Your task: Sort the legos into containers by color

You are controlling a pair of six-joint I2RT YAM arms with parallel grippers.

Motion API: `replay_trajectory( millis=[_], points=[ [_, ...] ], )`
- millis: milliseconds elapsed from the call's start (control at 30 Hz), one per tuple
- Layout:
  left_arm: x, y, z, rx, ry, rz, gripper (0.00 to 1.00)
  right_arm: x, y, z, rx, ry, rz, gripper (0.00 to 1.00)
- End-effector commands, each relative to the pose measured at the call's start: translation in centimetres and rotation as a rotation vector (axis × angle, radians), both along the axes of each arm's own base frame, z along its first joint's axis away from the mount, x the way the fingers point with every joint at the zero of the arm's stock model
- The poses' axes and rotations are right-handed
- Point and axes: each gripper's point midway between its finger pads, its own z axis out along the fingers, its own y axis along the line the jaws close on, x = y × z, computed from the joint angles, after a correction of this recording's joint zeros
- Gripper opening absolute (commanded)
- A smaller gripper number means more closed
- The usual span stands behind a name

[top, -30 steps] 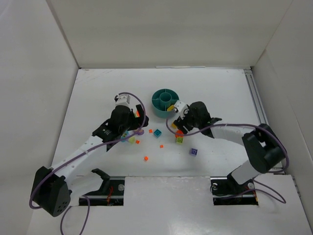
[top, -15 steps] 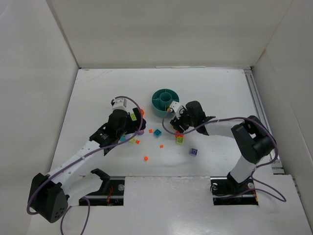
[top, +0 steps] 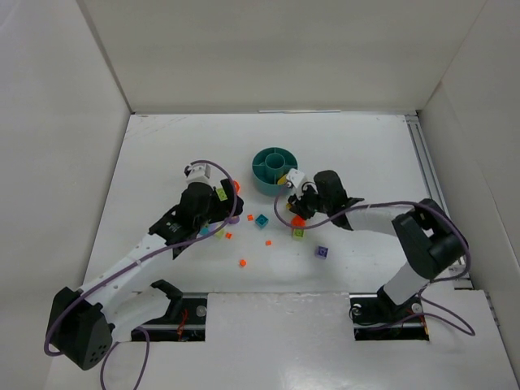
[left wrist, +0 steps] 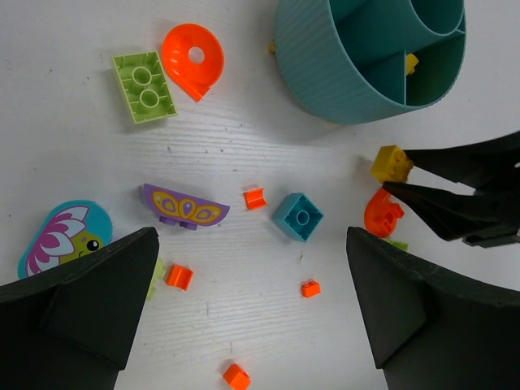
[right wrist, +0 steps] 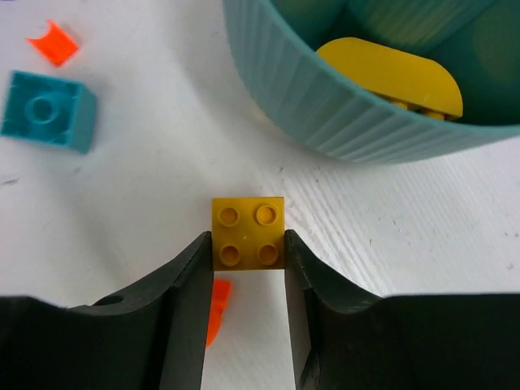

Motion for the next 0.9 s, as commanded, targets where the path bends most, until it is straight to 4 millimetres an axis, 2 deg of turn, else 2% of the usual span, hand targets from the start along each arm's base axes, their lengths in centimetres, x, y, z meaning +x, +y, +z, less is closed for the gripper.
replay_trajectory(
  millis=[0, 33, 100, 200, 233, 333, 367, 433, 567, 667, 733, 867],
  points=[
    [0.2, -0.6, 0.9, -0.047, -0.046, -0.009, 1.00, -0.2, 0.2, 5.0, 0.114, -0.105, 0.040, 0.28],
    [0.2, -0.6, 0.9, -0.047, -0.046, -0.009, 1.00, -0.3, 0.3, 6.0, 0.130, -0.124, 0.048, 0.28],
    [0.6, -0.8, 0.8, -0.044, -0.055, -0.013, 1.00, -0.8, -0.6, 6.5, 0.124, -0.116, 0.034, 0.28],
    [0.9, -1.1, 1.2, -0.041, -0.062, -0.028, 1.00, -0.5, -0.9, 9.2, 0.144, -0.170, 0.031, 0.28],
    [1.1, -1.3, 1.3, -0.039, -0.058, -0.028, 1.00, -0.1, -0.9, 10.4, 0.150, -0.192, 0.022, 0.28],
    [1.4, -1.4, 0.5, -0.016, -0.036, -0.032, 1.00, 0.9, -0.5, 12.0, 0.158, -0.232, 0.018, 0.29],
    [1.5, -1.5, 1.0, -0.014, -0.048, -0.037, 1.00, 1.7, -0.1, 12.7, 0.165, -0.244, 0.019, 0.29],
    [1.6, -1.5, 0.3, -0.004, -0.031, -0.037, 1.00, 2.7, 0.0, 13.1, 0.157, -0.251, 0.014, 0.29],
    [1.9, -1.7, 1.2, 0.000, -0.054, -0.047, 1.00, 4.6, 1.2, 14.1, 0.165, -0.272, 0.030, 0.29],
    [2.0, -1.7, 0.9, 0.005, -0.046, -0.047, 1.00, 5.2, 1.5, 13.2, 0.155, -0.253, 0.030, 0.29],
    [2.0, -1.7, 0.9, 0.005, -0.046, -0.047, 1.00, 5.9, 1.7, 13.6, 0.149, -0.270, 0.025, 0.30],
    [2.0, -1.7, 0.9, 0.005, -0.046, -0.047, 1.00, 6.1, 1.5, 12.0, 0.125, -0.238, 0.014, 0.30]
  ],
)
